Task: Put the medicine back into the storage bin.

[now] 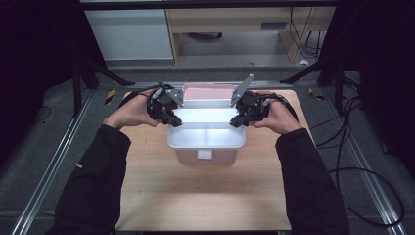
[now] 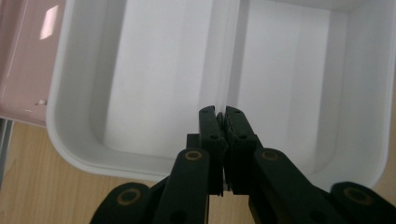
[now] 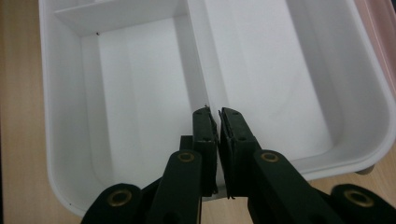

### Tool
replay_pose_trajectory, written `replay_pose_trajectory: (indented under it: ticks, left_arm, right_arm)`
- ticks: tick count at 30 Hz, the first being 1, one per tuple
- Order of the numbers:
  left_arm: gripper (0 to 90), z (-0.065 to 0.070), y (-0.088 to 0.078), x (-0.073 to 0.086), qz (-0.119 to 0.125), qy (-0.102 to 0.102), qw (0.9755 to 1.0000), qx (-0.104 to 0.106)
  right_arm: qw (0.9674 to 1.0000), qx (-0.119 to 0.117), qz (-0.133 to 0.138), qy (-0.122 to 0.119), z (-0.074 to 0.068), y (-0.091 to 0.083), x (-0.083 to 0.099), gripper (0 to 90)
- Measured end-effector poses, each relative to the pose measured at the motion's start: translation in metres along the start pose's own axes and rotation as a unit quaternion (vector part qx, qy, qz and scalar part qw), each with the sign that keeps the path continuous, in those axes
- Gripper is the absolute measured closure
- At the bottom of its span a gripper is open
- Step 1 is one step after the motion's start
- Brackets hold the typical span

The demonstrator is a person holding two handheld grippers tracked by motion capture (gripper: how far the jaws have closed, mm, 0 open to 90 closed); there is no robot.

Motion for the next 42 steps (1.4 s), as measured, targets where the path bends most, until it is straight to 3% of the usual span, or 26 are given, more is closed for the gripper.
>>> replay_pose_trajectory:
  ticks: [6,12,14,23,29,35,40,42]
  left_arm:
    - [86.2,-0.020,0.015,0.002,-0.008,-0.004,1.0000,0.003]
    - [83.8,-0.038,0.031,0.011,-0.007,-0.032,0.9994,0.009]
    - [83.8,-0.040,0.036,0.012,-0.016,-0.027,0.9994,0.009]
    - [85.0,-0.038,0.065,0.015,-0.056,-0.017,0.9983,0.007]
    - [85.3,-0.031,0.070,0.021,-0.037,-0.026,0.9988,0.018]
    - [86.1,-0.017,0.073,0.023,-0.034,-0.026,0.9987,0.028]
    - [85.7,-0.013,0.072,0.023,-0.030,-0.027,0.9991,0.015]
    - [83.4,-0.012,0.068,0.019,-0.016,-0.036,0.9992,0.009]
  right_arm:
    - [0.9999,0.009,-0.010,0.008,0.016,0.016,0.004,85.6]
    - [0.9996,0.019,-0.016,0.014,0.024,0.033,0.002,86.5]
    - [0.9994,0.021,-0.025,0.016,0.026,0.039,0.003,86.4]
    - [0.9981,0.015,-0.054,0.027,0.030,0.058,0.015,85.4]
    - [0.9976,0.019,-0.062,0.025,0.028,0.073,0.020,83.7]
    - [0.9973,0.019,-0.068,0.022,0.020,0.079,0.024,81.3]
    - [0.9981,0.025,-0.045,0.033,0.016,0.080,0.027,77.7]
    - [0.9980,0.028,-0.033,0.046,0.015,0.077,0.027,73.3]
Point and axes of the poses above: each handheld gripper's, and its own axes: y roughly forward along the jaws, x roughly out of its underside, z roughly to its right, the point moved 9 cm from there along y, roughly forward along the jaws, and after that the axes turned 3 degrees about -z, right-handed, at the moved point
